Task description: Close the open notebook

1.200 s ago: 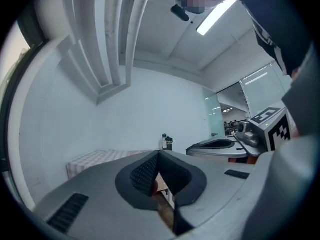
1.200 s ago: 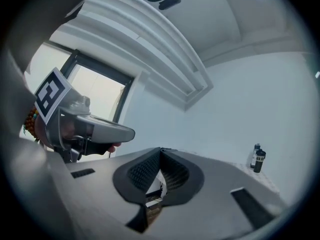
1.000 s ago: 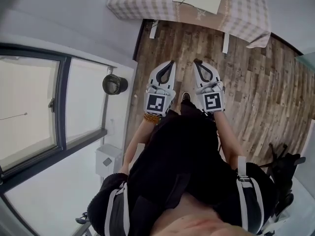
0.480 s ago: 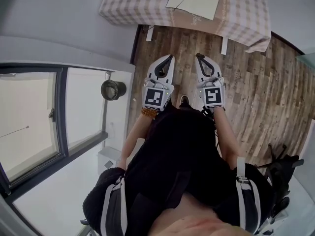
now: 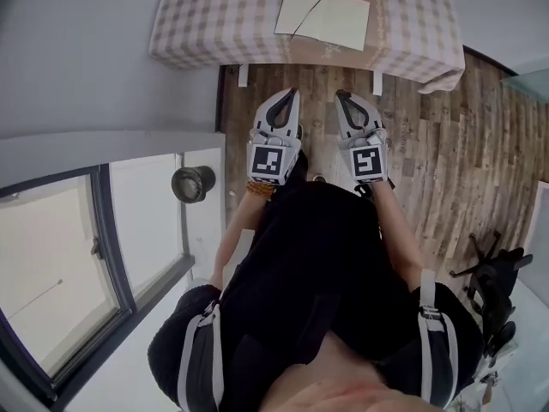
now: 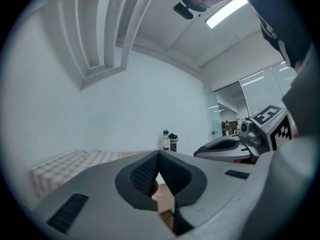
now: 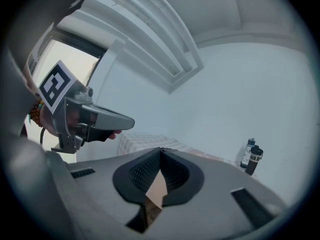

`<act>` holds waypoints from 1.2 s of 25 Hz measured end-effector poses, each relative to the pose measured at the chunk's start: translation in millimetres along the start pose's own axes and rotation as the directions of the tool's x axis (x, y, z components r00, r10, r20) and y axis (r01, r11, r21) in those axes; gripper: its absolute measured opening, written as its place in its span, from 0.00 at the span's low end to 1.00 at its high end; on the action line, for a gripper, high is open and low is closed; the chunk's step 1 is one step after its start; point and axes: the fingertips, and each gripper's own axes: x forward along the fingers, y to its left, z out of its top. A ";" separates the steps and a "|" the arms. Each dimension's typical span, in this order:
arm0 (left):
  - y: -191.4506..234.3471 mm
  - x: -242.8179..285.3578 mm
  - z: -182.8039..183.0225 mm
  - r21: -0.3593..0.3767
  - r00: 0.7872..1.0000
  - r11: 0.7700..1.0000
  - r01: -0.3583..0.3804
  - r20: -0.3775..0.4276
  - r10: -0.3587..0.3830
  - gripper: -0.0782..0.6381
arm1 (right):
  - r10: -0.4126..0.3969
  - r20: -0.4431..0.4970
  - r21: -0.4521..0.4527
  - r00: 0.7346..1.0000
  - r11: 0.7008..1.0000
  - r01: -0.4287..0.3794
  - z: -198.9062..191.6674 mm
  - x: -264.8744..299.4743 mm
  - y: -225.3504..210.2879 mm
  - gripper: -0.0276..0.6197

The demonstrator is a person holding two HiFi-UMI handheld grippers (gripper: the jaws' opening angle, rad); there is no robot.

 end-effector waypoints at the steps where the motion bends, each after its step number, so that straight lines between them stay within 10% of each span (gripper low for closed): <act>1: 9.4 10.9 1.0 -0.003 1.000 1.000 0.007 0.006 -0.007 0.11 | -0.001 -0.013 -0.023 1.000 1.000 0.000 0.4 12.1 -3.1 0.05; 15: 141.0 108.0 -15.3 -0.046 0.992 0.992 0.121 0.025 -0.120 0.11 | -0.102 -0.158 -0.227 0.982 0.972 0.064 -10.4 180.9 -28.5 0.05; 30: 185.1 164.5 -44.5 -0.066 0.985 0.983 0.171 -0.008 -0.172 0.11 | -0.005 -0.385 -0.462 0.923 0.867 -0.188 -92.3 272.2 -19.4 0.24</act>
